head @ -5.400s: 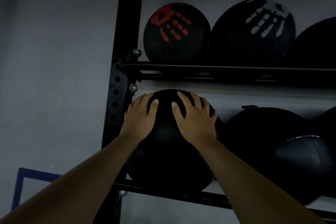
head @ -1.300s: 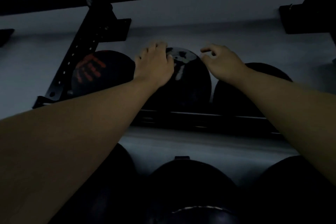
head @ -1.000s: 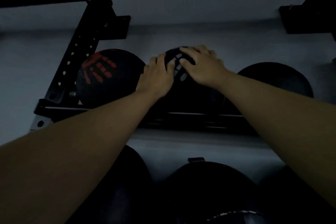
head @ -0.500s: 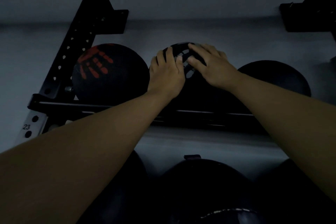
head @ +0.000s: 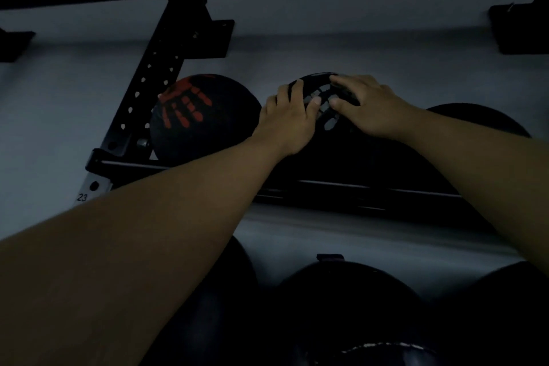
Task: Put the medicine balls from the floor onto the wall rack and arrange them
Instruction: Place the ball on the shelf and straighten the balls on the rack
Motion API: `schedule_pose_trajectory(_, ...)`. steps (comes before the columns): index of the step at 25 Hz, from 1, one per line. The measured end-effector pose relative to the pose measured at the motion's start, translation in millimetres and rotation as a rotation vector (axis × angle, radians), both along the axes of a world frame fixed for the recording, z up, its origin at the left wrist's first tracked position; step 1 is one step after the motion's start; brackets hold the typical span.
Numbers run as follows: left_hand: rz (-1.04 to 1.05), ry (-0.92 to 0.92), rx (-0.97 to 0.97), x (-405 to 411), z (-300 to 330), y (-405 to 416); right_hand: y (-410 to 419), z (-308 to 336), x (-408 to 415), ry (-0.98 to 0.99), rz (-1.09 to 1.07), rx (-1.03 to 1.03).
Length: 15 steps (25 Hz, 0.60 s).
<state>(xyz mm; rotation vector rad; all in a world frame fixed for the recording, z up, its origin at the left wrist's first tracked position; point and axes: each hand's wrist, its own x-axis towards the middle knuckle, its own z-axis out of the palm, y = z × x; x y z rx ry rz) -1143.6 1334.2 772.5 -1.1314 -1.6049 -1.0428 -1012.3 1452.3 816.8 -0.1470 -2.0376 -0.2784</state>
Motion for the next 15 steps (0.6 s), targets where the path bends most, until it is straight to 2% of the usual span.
schedule_pose_trajectory(3, 0.103, 0.053, -0.099, -15, 3, -33, -20, -1, -6, 0.108, -0.043, -0.025)
schedule_pose_trajectory(6, 0.185, 0.083, -0.068, -46, 12, -72, -55, -2, -22, 0.176, -0.074, 0.022)
schedule_pose_trajectory(11, 0.223, 0.077, 0.036, -110, 25, -137, -123, 3, -89, 0.147, -0.021, 0.073)
schedule_pose_trajectory(15, 0.235, 0.105, -0.017, -158, 26, -174, -164, 2, -154, 0.101, 0.004, 0.039)
